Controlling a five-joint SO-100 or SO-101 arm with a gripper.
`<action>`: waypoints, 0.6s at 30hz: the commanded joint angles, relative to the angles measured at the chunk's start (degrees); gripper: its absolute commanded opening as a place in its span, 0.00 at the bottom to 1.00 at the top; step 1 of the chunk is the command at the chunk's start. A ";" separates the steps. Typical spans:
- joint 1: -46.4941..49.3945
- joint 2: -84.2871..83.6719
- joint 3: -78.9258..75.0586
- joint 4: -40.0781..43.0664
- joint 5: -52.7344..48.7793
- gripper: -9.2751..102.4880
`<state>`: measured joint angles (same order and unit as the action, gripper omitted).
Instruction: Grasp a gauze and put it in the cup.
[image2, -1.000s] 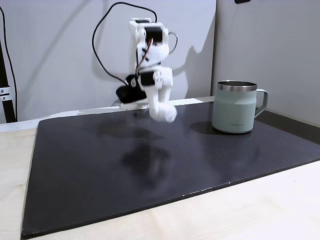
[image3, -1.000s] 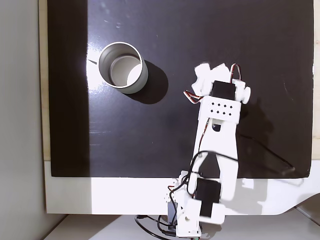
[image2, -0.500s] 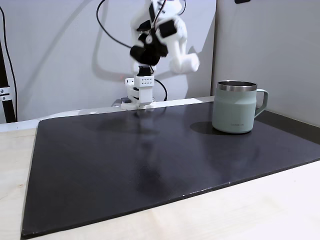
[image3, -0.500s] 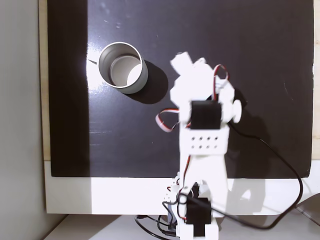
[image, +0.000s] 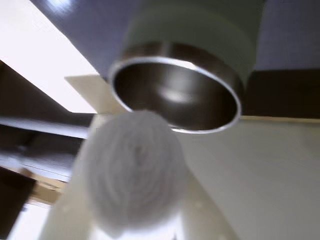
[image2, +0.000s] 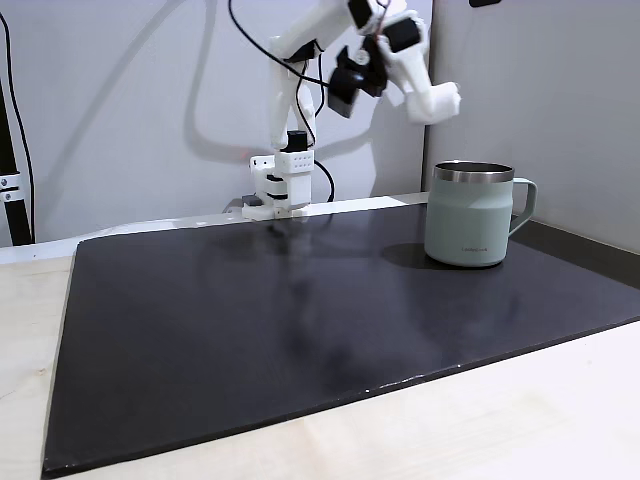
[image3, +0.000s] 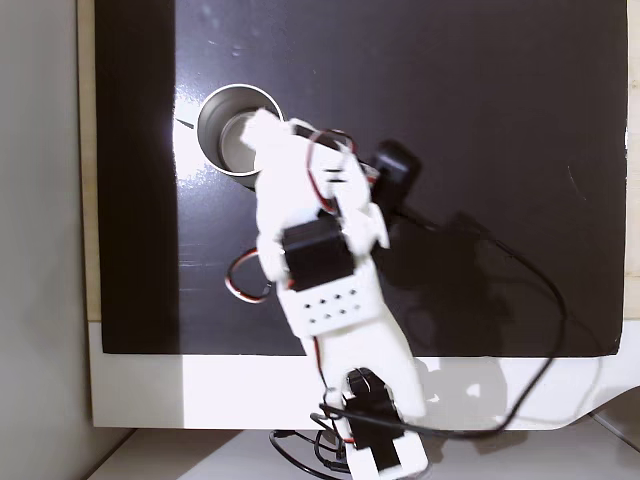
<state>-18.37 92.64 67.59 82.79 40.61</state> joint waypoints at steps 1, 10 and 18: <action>-1.93 -2.46 -5.71 -1.41 -1.32 0.09; -3.60 -14.50 -14.68 -1.76 -1.67 0.09; -6.77 -18.81 -17.84 -2.02 -2.02 0.09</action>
<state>-23.64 73.39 53.61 81.74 39.29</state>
